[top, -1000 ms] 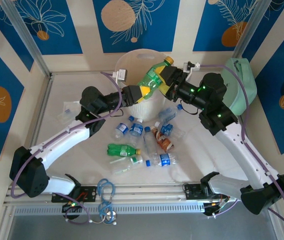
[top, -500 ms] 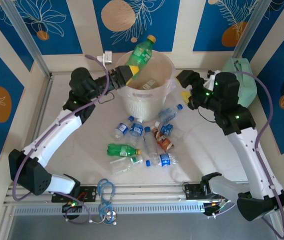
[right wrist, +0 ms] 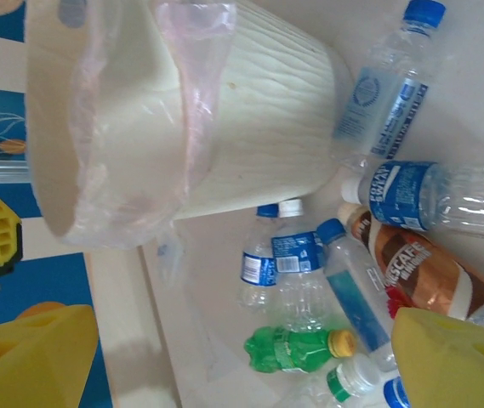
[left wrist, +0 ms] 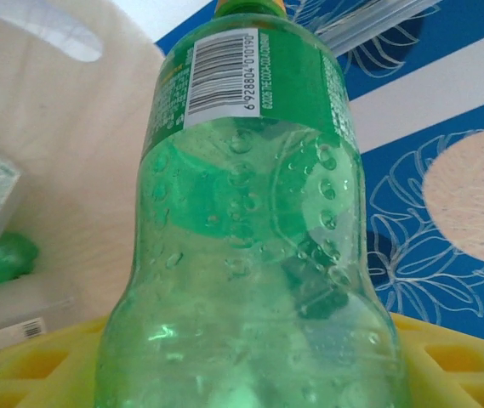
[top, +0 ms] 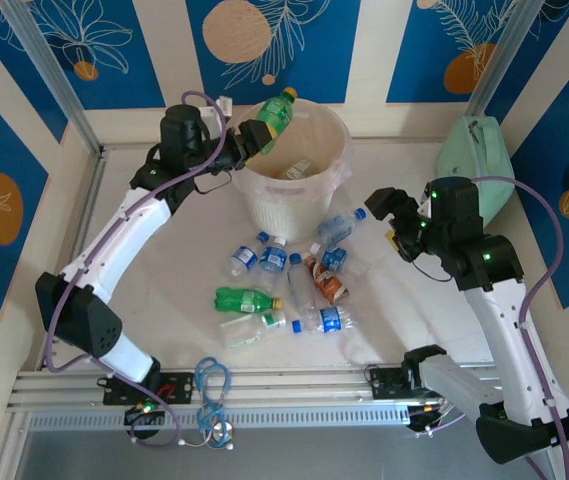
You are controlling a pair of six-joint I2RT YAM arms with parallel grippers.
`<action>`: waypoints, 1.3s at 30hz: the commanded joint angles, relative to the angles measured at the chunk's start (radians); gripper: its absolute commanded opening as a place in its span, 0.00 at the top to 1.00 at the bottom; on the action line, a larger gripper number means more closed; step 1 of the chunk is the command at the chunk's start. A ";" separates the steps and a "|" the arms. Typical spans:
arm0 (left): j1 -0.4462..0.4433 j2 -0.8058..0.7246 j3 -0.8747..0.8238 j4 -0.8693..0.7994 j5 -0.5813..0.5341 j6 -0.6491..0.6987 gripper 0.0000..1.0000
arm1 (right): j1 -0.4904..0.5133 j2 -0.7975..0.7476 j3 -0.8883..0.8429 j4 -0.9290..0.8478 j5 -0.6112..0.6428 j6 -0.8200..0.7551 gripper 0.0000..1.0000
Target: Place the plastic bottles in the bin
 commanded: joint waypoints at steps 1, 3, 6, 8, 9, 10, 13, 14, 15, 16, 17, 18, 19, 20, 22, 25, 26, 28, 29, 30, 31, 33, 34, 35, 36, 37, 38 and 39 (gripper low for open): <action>0.002 0.019 0.052 -0.069 -0.039 0.031 0.30 | -0.007 -0.013 -0.010 -0.043 0.022 -0.030 0.11; 0.002 0.026 0.062 -0.076 -0.047 0.039 0.26 | -0.008 -0.010 -0.007 -0.050 0.024 -0.036 0.11; 0.002 0.036 0.078 -0.089 -0.054 0.045 0.19 | -0.012 -0.001 -0.001 -0.065 0.030 -0.049 0.11; 0.002 0.036 0.088 -0.094 -0.053 0.050 0.17 | -0.024 0.015 0.008 -0.082 0.034 -0.059 0.10; 0.000 0.034 0.093 -0.095 -0.051 0.051 0.17 | -0.035 0.028 0.014 -0.091 0.031 -0.066 0.11; 0.000 0.031 0.098 -0.094 -0.050 0.055 0.16 | -0.050 0.041 0.018 -0.097 0.024 -0.072 0.10; -0.003 0.005 0.111 -0.095 -0.057 0.078 0.16 | -0.107 0.108 0.032 -0.102 -0.042 -0.096 0.13; -0.005 -0.007 0.112 -0.095 -0.059 0.091 0.15 | -0.118 0.130 0.036 -0.096 -0.058 -0.104 0.14; -0.006 -0.026 0.111 -0.094 -0.065 0.108 0.15 | -0.127 0.157 0.042 -0.092 -0.067 -0.115 0.15; -0.009 -0.046 0.107 -0.095 -0.071 0.125 0.14 | -0.134 0.186 0.048 -0.088 -0.071 -0.122 0.16; -0.011 -0.065 0.099 -0.092 -0.078 0.144 0.14 | -0.145 0.211 0.053 -0.083 -0.083 -0.127 0.18; -0.015 -0.091 0.080 -0.083 -0.082 0.165 0.14 | -0.156 0.240 0.053 -0.069 -0.100 -0.130 0.19; -0.019 -0.120 0.055 -0.070 -0.086 0.180 0.14 | -0.167 0.268 0.051 -0.055 -0.114 -0.130 0.20; -0.022 -0.145 0.027 -0.053 -0.083 0.189 0.14 | -0.178 0.291 0.049 -0.040 -0.122 -0.130 0.20; -0.026 -0.208 -0.046 -0.013 -0.076 0.202 0.14 | -0.195 0.363 0.060 -0.024 -0.135 -0.130 0.21; -0.026 -0.302 -0.157 0.025 -0.062 0.215 0.13 | -0.201 0.484 0.106 -0.034 -0.136 -0.128 0.22; -0.025 -0.329 -0.191 0.035 -0.057 0.216 0.13 | -0.201 0.516 0.120 -0.032 -0.138 -0.124 0.22; -0.026 -0.392 -0.268 0.056 -0.038 0.215 0.13 | -0.196 0.591 0.146 -0.030 -0.139 -0.111 0.21; -0.026 -0.416 -0.297 0.057 -0.033 0.213 0.13 | -0.191 0.619 0.157 -0.025 -0.137 -0.107 0.20; -0.025 -0.441 -0.328 0.053 -0.031 0.209 0.13 | -0.183 0.650 0.174 -0.025 -0.126 -0.101 0.20; -0.025 -0.463 -0.356 0.043 -0.028 0.206 0.13 | -0.173 0.679 0.195 -0.025 -0.112 -0.097 0.20; -0.025 -0.501 -0.402 0.023 -0.023 0.205 0.13 | -0.158 0.742 0.233 -0.038 -0.090 -0.085 0.20; -0.024 -0.517 -0.428 0.021 -0.018 0.201 0.13 | -0.157 0.776 0.246 -0.040 -0.092 -0.075 0.19; -0.024 -0.531 -0.450 0.024 -0.010 0.193 0.13 | -0.155 0.803 0.253 -0.035 -0.101 -0.065 0.19; -0.024 -0.546 -0.477 0.035 0.001 0.183 0.13 | -0.155 0.835 0.261 -0.028 -0.117 -0.058 0.18; -0.024 -0.560 -0.501 0.046 0.011 0.171 0.13 | -0.151 0.864 0.269 -0.016 -0.129 -0.053 0.18; -0.024 -0.572 -0.521 0.056 0.017 0.159 0.13 | -0.148 0.885 0.277 -0.014 -0.128 -0.047 0.17; -0.024 -0.584 -0.542 0.065 0.020 0.148 0.13 | -0.143 0.907 0.287 -0.013 -0.124 -0.040 0.16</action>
